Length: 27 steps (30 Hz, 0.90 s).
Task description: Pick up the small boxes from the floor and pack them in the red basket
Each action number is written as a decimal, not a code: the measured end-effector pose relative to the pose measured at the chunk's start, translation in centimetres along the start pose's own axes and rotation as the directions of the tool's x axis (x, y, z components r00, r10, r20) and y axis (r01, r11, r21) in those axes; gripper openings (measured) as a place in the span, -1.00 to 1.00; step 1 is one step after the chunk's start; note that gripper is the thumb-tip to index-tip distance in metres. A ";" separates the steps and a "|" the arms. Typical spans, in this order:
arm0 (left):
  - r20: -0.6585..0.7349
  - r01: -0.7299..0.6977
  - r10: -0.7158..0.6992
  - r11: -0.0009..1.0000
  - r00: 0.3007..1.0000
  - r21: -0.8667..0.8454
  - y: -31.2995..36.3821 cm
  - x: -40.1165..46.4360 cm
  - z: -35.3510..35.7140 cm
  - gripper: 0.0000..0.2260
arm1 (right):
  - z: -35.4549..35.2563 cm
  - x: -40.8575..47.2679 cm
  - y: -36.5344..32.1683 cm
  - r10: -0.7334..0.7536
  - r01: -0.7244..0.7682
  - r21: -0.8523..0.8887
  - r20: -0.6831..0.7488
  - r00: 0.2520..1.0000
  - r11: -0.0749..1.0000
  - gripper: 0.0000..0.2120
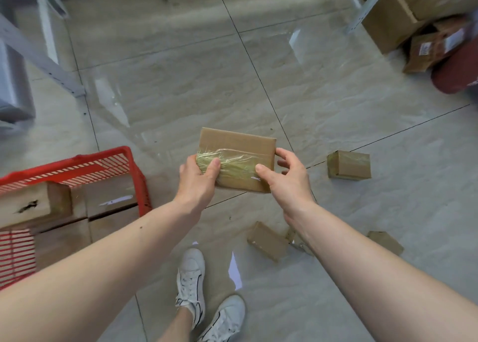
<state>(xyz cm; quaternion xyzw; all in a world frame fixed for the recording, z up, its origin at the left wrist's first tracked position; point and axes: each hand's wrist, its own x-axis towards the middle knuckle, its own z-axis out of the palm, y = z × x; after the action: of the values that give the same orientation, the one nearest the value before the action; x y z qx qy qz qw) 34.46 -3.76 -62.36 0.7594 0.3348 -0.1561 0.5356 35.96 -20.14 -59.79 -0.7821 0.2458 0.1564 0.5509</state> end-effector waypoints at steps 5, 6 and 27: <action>-0.086 0.052 -0.053 0.999 0.995 -0.014 -3.4 -1.4 -7.7 -0.53 | 6.6 -3.8 -1.4 -0.026 0.029 -0.015 0.179 0.983 0.999 -0.50; -0.103 0.064 -0.065 0.998 0.993 -0.012 -4.1 -1.3 -9.2 -0.52 | 8.0 -4.5 -1.7 -0.027 0.032 -0.021 0.210 0.977 0.999 -0.50; -0.012 0.361 -0.398 0.844 0.917 -0.397 -21.8 9.1 -32.6 -0.56 | 39.7 -9.3 1.4 0.203 -0.158 -0.194 0.240 0.949 0.968 -0.65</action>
<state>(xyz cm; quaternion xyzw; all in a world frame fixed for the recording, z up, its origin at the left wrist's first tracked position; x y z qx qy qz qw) 22.36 33.72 -70.91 0.5638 0.5273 -0.1538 0.6168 28.49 18.73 -69.77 -0.7740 0.2284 0.3272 0.4917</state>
